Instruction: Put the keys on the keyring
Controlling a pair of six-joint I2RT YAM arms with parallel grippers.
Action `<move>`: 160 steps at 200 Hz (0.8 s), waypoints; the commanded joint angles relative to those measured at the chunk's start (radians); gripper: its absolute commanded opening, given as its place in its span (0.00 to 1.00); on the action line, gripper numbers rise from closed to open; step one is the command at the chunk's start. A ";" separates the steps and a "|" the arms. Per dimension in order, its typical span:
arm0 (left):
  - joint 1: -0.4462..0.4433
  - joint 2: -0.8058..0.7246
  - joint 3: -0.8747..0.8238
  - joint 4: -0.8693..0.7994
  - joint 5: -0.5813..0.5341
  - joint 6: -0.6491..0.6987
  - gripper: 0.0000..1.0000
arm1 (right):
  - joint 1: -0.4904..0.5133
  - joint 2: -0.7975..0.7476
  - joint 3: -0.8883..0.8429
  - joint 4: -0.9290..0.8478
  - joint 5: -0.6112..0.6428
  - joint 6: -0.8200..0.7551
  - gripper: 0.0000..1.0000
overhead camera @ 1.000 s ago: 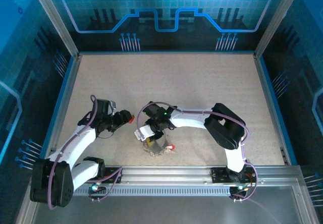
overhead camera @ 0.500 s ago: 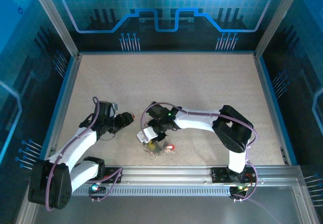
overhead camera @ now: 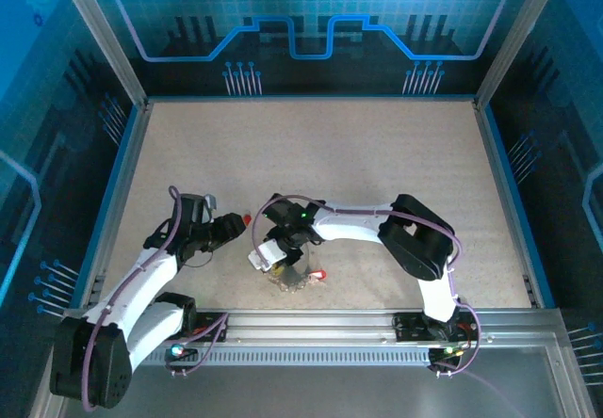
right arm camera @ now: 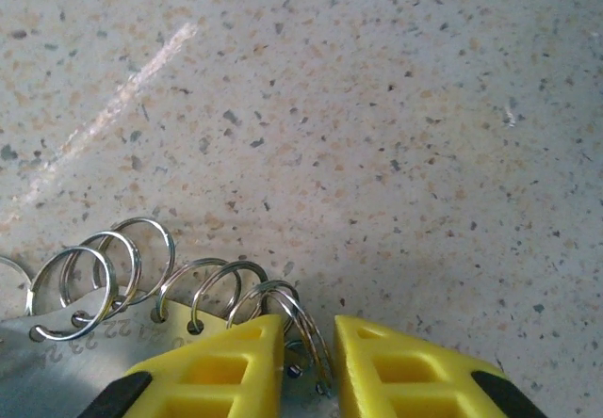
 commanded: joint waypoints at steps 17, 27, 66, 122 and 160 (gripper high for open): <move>-0.004 -0.008 -0.010 -0.024 -0.008 0.025 0.62 | 0.009 -0.002 0.018 -0.077 0.022 -0.029 0.15; -0.004 -0.007 -0.012 -0.020 -0.003 0.020 0.62 | 0.004 -0.015 0.010 -0.079 0.018 -0.028 0.15; -0.004 -0.003 -0.015 -0.016 -0.005 0.021 0.61 | -0.013 -0.043 -0.013 -0.062 0.018 -0.024 0.17; -0.004 0.021 -0.002 -0.001 0.012 0.032 0.61 | -0.043 -0.060 -0.046 -0.018 -0.015 0.003 0.15; -0.004 0.026 -0.010 0.005 0.011 0.031 0.61 | -0.044 -0.049 -0.049 -0.013 -0.024 0.015 0.18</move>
